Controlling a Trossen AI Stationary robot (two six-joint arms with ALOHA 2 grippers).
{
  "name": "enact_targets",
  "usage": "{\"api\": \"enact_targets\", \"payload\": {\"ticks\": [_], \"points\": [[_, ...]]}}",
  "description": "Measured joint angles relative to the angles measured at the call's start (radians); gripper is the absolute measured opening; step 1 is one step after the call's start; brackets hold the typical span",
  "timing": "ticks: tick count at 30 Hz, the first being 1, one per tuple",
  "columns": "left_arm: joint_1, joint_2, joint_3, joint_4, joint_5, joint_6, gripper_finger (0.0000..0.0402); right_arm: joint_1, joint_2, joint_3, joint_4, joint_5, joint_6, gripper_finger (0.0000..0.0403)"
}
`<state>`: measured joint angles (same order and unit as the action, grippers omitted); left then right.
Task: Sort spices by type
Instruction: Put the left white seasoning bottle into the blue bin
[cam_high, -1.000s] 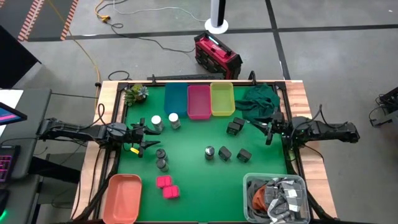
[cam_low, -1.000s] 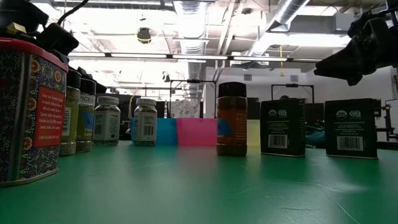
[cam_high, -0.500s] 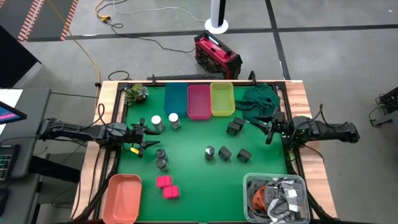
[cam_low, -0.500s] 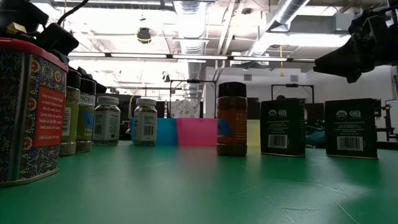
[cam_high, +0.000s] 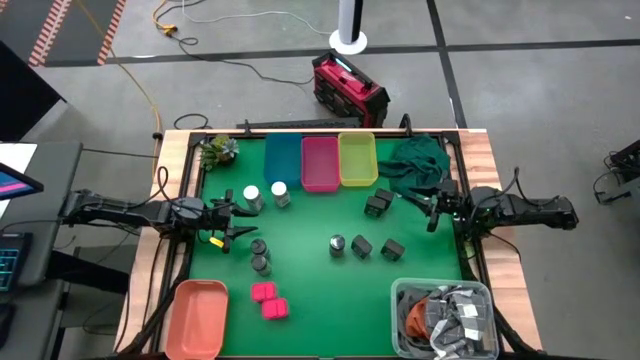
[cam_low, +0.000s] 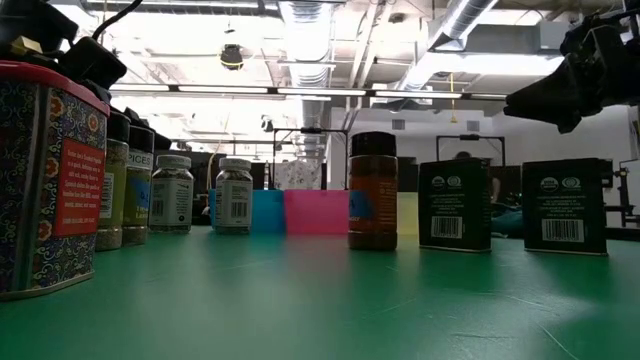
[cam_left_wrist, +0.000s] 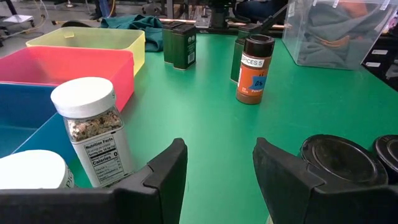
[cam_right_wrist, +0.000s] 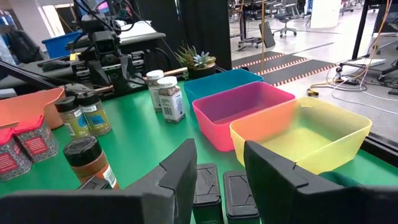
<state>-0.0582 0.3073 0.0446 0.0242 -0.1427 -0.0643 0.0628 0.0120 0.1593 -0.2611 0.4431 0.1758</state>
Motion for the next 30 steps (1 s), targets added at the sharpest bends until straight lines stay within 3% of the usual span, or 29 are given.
{"api": "enact_targets", "payload": {"ticks": [9,14,19,24,30], "points": [[0.000,0.000,0.000,0.019,-0.019,0.015,0.0174,0.000,0.000,0.000,-0.004,0.000,-0.024,0.0162],[0.006,-0.001,0.003,0.179,-0.115,-0.194,0.0174,-0.006,0.000,0.000,0.120,0.000,0.015,0.0162],[0.006,-0.001,0.011,0.347,-0.176,-0.384,0.0174,-0.006,0.000,0.000,0.246,0.001,0.202,0.0162],[0.006,0.000,0.012,0.533,-0.217,-0.477,0.0174,-0.007,0.000,0.000,0.343,0.000,0.457,0.0162],[0.006,-0.001,0.014,0.682,-0.244,-0.645,0.0174,-0.011,0.000,0.000,0.374,0.000,0.579,0.0162]]}}
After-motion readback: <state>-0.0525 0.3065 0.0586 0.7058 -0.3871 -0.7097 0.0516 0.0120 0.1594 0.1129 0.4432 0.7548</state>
